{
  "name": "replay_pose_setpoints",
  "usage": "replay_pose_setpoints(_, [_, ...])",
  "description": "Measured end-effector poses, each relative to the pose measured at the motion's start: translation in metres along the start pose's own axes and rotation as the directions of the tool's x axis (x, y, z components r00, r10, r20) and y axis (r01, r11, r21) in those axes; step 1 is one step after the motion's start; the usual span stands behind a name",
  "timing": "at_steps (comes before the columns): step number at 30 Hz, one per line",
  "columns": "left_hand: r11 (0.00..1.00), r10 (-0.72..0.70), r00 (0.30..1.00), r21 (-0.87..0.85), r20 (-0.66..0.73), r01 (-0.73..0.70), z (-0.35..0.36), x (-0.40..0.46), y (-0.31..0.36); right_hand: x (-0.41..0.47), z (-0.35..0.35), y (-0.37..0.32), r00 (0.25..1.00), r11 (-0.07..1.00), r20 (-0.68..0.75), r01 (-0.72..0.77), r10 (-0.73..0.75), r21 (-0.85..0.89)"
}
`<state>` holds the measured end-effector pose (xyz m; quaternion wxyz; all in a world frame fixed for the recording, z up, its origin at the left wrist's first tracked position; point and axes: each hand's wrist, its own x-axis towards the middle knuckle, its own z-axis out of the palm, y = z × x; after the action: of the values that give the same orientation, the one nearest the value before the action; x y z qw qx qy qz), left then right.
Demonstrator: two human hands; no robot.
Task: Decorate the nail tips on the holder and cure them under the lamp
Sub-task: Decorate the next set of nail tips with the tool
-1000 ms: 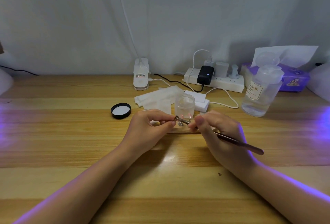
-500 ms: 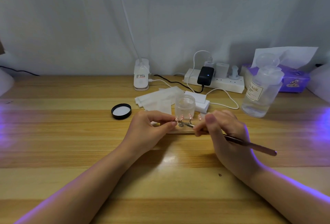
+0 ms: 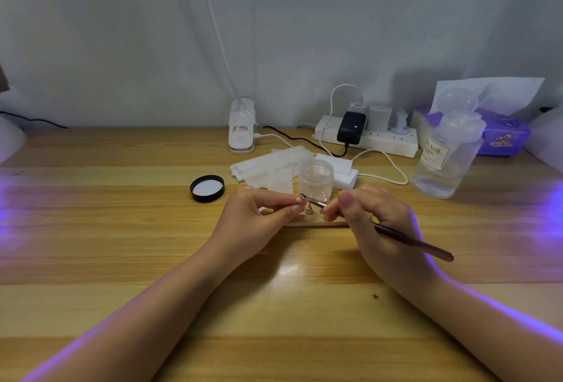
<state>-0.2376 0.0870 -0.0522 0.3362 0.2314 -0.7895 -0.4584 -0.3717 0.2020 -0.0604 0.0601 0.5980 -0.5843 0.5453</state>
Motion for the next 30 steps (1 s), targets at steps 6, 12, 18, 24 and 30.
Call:
replay_pose_setpoints(6, [1.0, 0.021, 1.0, 0.019, 0.013, -0.021, 0.0002, 0.0006, -0.0017, -0.0022, -0.0009, 0.0, 0.998, 0.998, -0.012, 0.07, -0.069, 0.006])
replay_pose_setpoints(12, [1.0, 0.014, 0.999, 0.014, 0.029, -0.015, 0.0001, 0.0008, -0.0016, -0.0008, 0.0001, 0.0014, 0.999, 0.998, -0.043, -0.008, 0.005, -0.068])
replay_pose_setpoints(18, [1.0, 0.018, 0.999, 0.0, 0.046, -0.018, 0.0001, 0.0009, -0.0012, -0.0006, 0.0013, -0.0017, 0.989, 0.981, 0.015, 0.145, -0.144, -0.128])
replay_pose_setpoints(24, [0.999, 0.012, 0.999, -0.05, 0.053, -0.009, 0.0007, 0.0, 0.0004, 0.0007, -0.0011, 0.0007, 0.997, 0.998, -0.065, -0.05, 0.048, -0.024])
replay_pose_setpoints(30, [0.998, 0.01, 0.997, -0.055, 0.081, -0.006, 0.0021, 0.0003, -0.0001, 0.0009, 0.0008, -0.0044, 0.997, 0.997, 0.032, 0.073, -0.073, -0.016])
